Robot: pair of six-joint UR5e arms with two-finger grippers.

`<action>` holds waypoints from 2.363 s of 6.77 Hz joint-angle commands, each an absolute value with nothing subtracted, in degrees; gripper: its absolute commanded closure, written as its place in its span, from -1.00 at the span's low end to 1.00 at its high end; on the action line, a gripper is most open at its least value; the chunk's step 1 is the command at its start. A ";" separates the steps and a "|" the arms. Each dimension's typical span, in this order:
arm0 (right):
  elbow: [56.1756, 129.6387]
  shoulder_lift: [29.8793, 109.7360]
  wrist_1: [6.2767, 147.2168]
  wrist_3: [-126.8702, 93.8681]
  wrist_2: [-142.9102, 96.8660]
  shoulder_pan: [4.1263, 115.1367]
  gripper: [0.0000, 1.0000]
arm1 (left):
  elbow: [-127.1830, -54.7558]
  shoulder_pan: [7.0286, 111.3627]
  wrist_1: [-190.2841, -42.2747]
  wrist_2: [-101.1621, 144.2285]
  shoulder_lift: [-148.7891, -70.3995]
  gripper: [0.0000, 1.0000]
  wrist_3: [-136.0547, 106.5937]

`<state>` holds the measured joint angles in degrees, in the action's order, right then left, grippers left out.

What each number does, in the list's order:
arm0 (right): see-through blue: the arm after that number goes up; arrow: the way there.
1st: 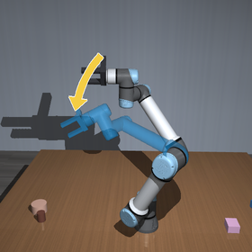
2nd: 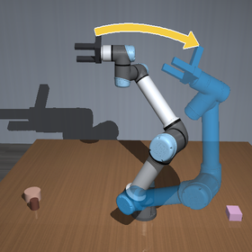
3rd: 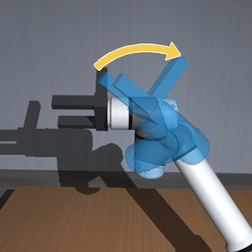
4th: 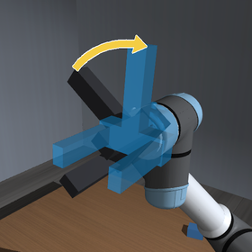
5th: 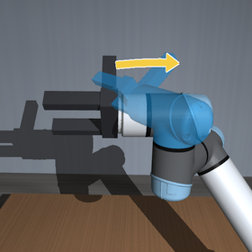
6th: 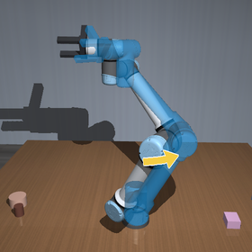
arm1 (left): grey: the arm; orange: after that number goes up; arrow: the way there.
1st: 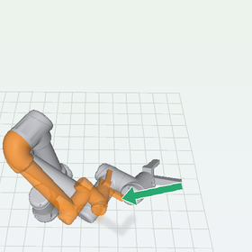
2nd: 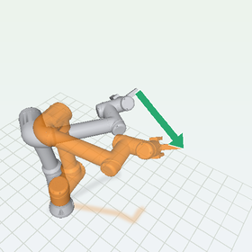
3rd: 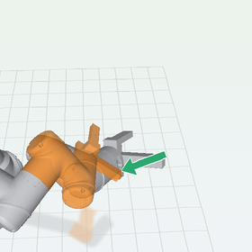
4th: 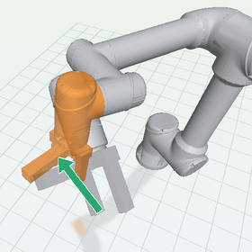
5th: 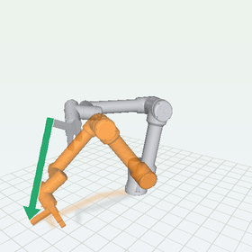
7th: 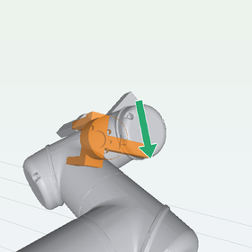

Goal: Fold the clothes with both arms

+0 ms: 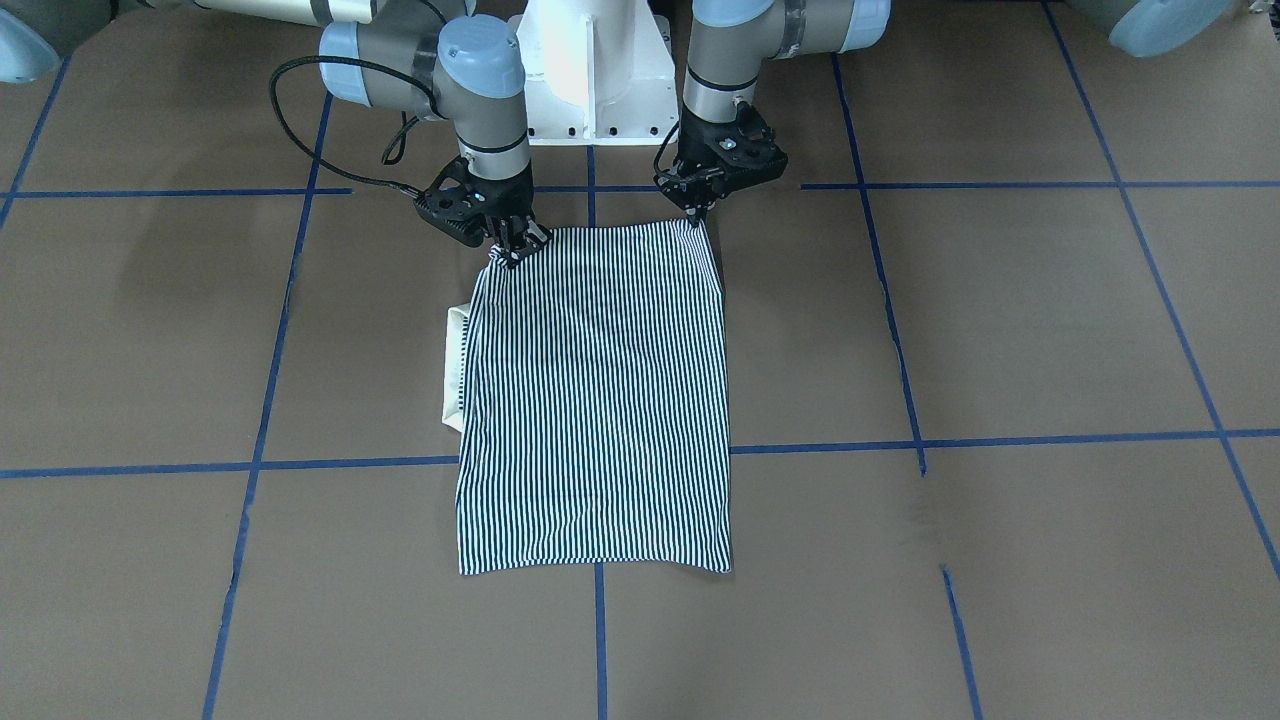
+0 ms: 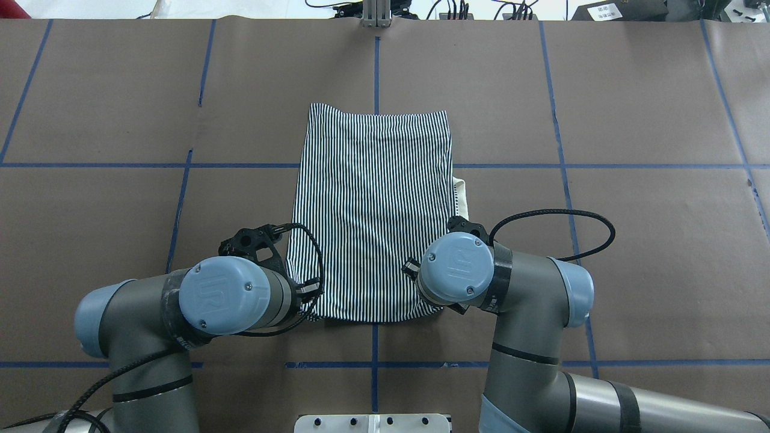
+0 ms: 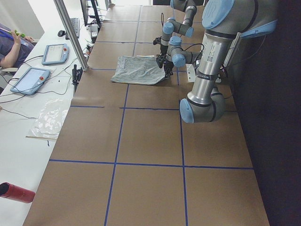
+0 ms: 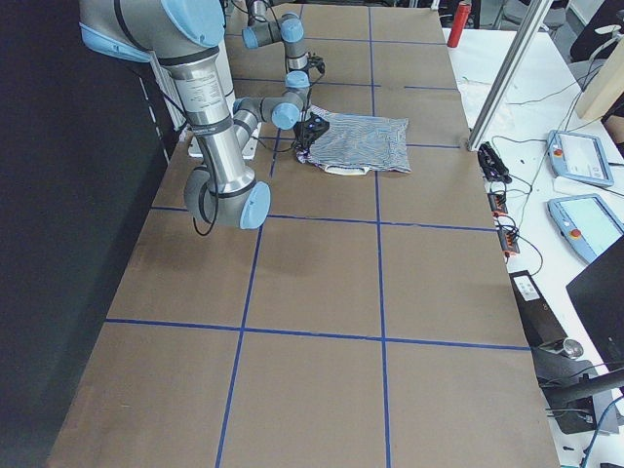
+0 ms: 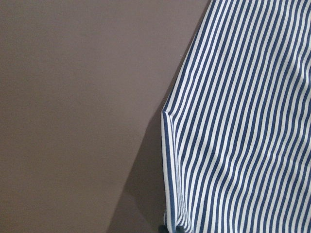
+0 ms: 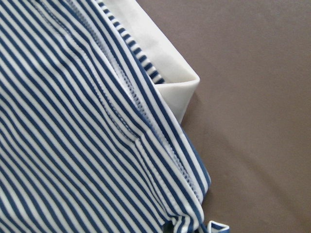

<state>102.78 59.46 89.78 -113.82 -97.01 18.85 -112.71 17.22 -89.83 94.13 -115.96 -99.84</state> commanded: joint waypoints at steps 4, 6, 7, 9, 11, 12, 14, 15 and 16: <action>107.23 61.61 90.18 -114.25 -96.77 18.20 1.00 | -115.93 16.35 -87.36 94.22 -116.02 1.00 -100.19; 104.34 61.09 90.09 -113.48 -94.85 17.40 -0.98 | -115.67 16.35 -87.36 94.22 -115.93 1.00 -100.20; 103.89 60.82 90.17 -111.29 -94.14 18.27 -1.00 | -115.75 16.35 -87.36 94.22 -115.93 1.00 -100.20; 103.80 60.82 90.44 -107.15 -94.65 19.51 -1.00 | -115.84 16.35 -87.36 94.22 -116.01 1.00 -100.20; 101.17 60.47 90.35 -105.22 -94.75 19.42 -1.00 | -116.02 16.35 -87.19 94.22 -115.93 1.00 -100.11; 100.90 60.47 90.44 -105.12 -95.01 19.34 -1.00 | -116.45 16.43 -86.93 94.22 -115.93 1.00 -100.11; 100.81 60.56 90.53 -105.12 -97.12 19.25 -1.00 | -116.72 16.43 -86.57 94.22 -115.93 1.00 -100.02; 100.72 60.47 90.53 -105.12 -97.12 19.25 -0.83 | -116.81 16.44 -86.57 94.22 -115.84 1.00 -100.02; 100.72 60.47 90.53 -105.12 -97.29 19.34 0.18 | -116.81 16.44 -86.57 94.22 -115.93 1.00 -100.02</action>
<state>100.77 60.50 90.52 -105.12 -97.07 19.28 -116.75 16.42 -86.60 94.22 -115.89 -100.03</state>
